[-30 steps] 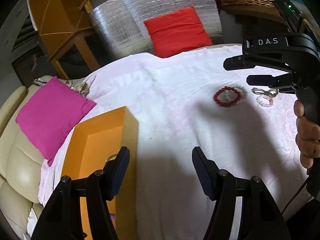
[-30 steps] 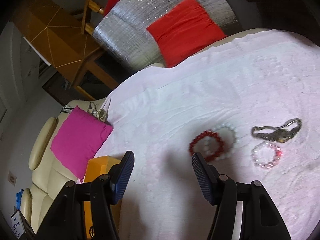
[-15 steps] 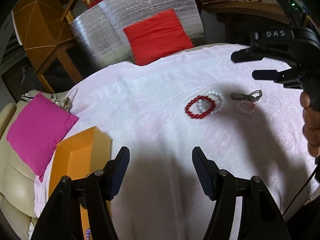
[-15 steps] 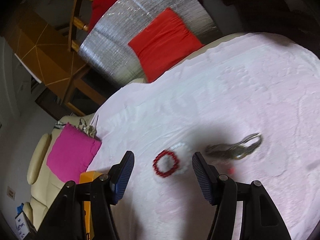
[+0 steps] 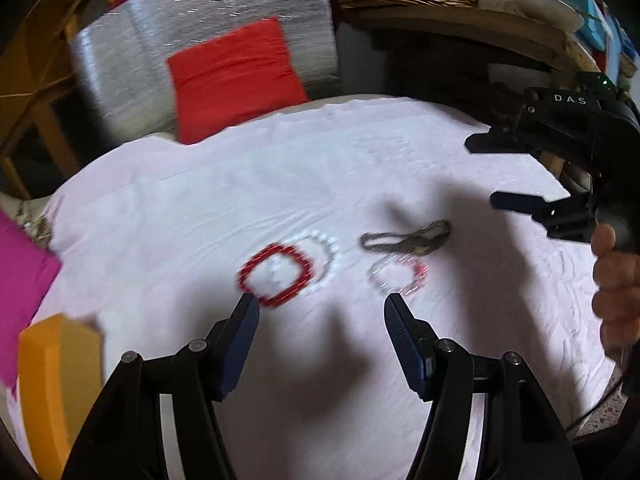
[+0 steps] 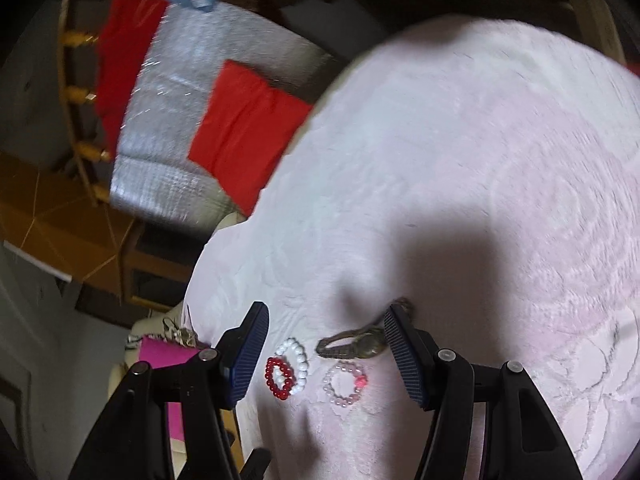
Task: Organize jewelry
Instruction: 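Move both open tools back over the remaining jewelry, then grasp the pink-white crystal bracelet with the left tool while the right tool grasps the silver watch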
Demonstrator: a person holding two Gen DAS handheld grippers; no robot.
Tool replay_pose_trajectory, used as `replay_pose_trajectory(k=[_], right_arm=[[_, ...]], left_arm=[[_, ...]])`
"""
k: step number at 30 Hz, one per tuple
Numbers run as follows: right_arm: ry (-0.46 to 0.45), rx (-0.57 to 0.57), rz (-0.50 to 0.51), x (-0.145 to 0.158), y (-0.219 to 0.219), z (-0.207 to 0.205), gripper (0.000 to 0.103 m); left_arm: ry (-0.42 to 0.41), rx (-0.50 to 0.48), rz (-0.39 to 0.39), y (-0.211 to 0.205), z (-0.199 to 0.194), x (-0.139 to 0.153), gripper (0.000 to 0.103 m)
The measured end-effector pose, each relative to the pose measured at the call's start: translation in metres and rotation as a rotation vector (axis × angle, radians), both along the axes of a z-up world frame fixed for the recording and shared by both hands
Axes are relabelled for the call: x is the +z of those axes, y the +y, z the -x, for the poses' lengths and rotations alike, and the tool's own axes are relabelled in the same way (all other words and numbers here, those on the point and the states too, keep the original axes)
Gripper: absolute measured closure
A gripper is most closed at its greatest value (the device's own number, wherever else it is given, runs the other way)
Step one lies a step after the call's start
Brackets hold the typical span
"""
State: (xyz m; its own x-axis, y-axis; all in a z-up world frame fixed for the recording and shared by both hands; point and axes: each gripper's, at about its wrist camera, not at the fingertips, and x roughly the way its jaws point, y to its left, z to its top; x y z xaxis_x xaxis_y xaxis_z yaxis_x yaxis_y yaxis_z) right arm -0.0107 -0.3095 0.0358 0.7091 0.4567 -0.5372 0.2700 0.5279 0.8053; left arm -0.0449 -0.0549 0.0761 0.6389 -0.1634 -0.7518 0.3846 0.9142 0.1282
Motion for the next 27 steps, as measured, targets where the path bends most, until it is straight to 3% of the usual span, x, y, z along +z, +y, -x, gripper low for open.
replay_pose_trajectory(k=[5, 13, 22, 24, 27], right_arm=[[0.033, -0.020, 0.002, -0.006, -0.006, 0.001, 0.039], [0.039, -0.016, -0.001, -0.008, -0.009, 0.004, 0.039], [0.056, -0.005, -0.003, -0.013, -0.011, 0.003, 0.039], [0.063, 0.005, 0.008, -0.014, -0.009, 0.001, 0.040], [0.091, 0.029, 0.038, -0.021, -0.003, -0.006, 0.046]], left_arm=[[0.080, -0.052, 0.032, -0.020, -0.016, -0.016, 0.037], [0.187, -0.057, 0.084, -0.037, -0.027, -0.041, 0.037], [0.196, -0.058, 0.105, -0.051, -0.040, -0.055, 0.038], [0.179, -0.055, 0.110, -0.050, -0.040, -0.055, 0.058], [0.185, -0.066, 0.143, -0.043, -0.041, -0.053, 0.080]])
